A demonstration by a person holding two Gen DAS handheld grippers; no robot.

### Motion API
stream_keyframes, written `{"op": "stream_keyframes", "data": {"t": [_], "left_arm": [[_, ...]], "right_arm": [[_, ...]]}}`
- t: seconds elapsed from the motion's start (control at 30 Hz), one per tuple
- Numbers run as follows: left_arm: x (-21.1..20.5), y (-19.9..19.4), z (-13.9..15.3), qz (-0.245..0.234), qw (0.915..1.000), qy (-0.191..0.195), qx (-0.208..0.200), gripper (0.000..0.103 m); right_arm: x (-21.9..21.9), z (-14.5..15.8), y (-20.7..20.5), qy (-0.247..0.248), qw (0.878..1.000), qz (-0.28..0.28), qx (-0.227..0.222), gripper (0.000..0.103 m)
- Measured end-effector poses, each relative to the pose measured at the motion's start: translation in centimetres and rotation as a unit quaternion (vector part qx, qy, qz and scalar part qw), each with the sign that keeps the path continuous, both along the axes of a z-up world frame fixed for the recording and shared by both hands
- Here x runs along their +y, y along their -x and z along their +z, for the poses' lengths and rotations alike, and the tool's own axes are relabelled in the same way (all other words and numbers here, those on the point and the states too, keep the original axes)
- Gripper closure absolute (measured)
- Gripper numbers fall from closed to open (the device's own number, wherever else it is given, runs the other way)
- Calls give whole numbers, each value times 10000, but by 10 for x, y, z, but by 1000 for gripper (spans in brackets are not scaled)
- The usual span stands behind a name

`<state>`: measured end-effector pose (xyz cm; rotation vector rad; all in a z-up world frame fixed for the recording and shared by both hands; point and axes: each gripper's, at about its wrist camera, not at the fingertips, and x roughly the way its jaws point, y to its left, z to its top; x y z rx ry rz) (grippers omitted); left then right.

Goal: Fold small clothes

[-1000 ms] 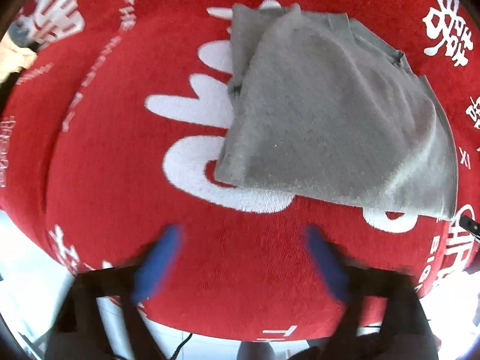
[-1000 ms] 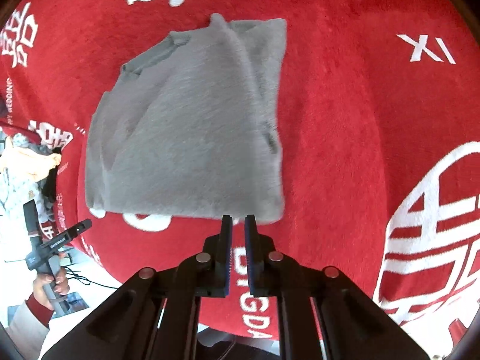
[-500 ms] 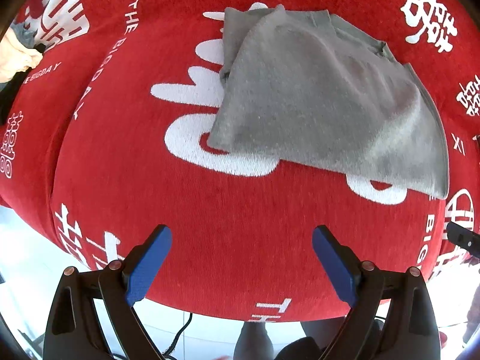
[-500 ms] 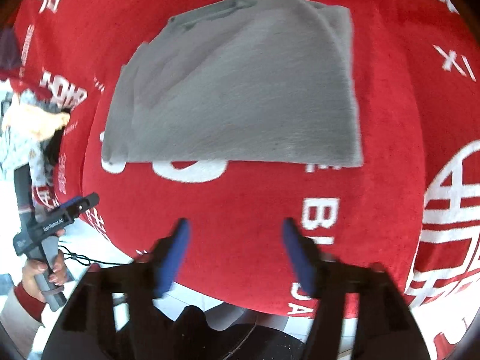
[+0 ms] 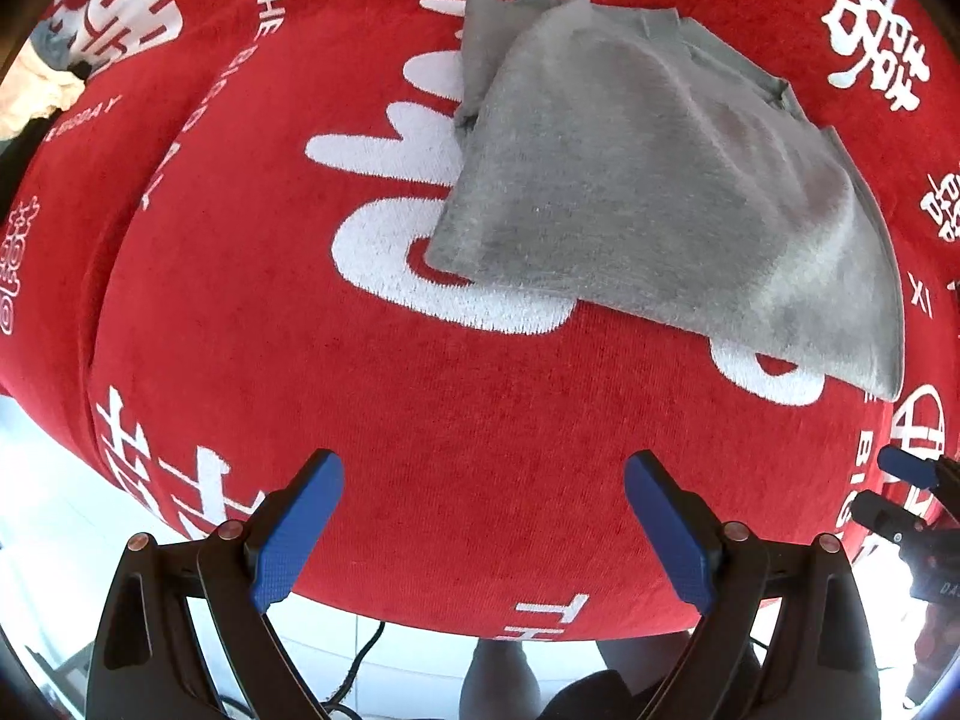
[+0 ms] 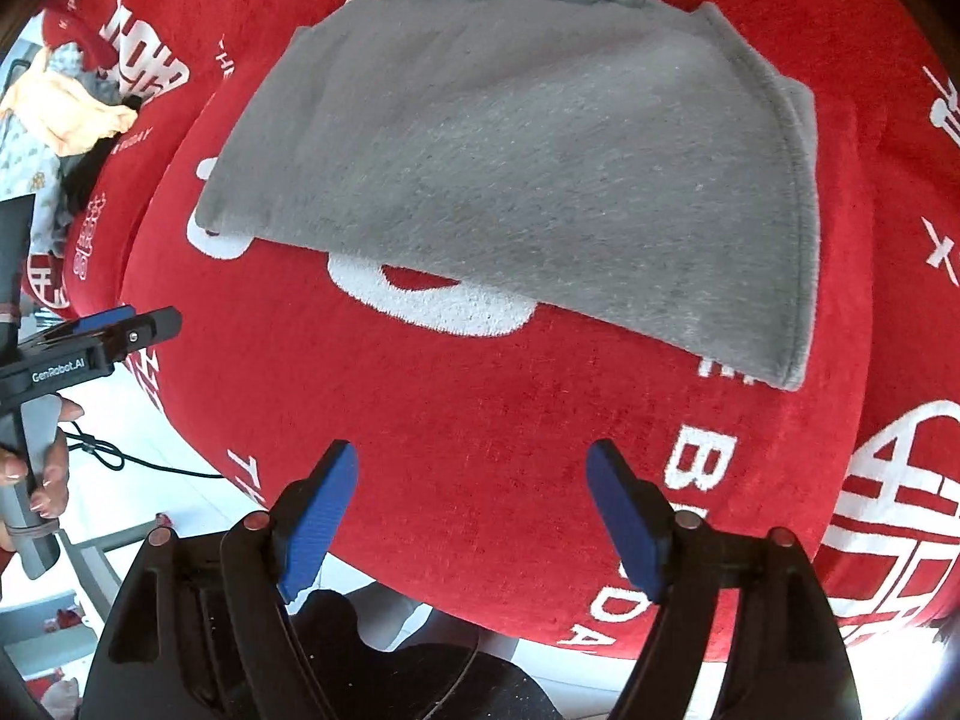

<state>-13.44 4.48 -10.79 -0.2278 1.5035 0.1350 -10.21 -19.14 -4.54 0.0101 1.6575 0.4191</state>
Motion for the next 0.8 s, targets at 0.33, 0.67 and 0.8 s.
{"op": "stream_keyframes", "data": {"t": [0.33, 0.67, 0.8], "left_arm": [[-10, -24, -9, 60, 9999, 118, 105, 8], [-23, -59, -15, -10, 9999, 2, 169, 8], [-27, -75, -17, 12, 9998, 4, 204, 8]], "right_arm": [[3, -14, -18, -35, 9998, -1, 193, 22], [-1, -27, -46, -113, 9994, -96, 302, 22], [-2, -30, -59, -189, 9992, -125, 337, 22]]}}
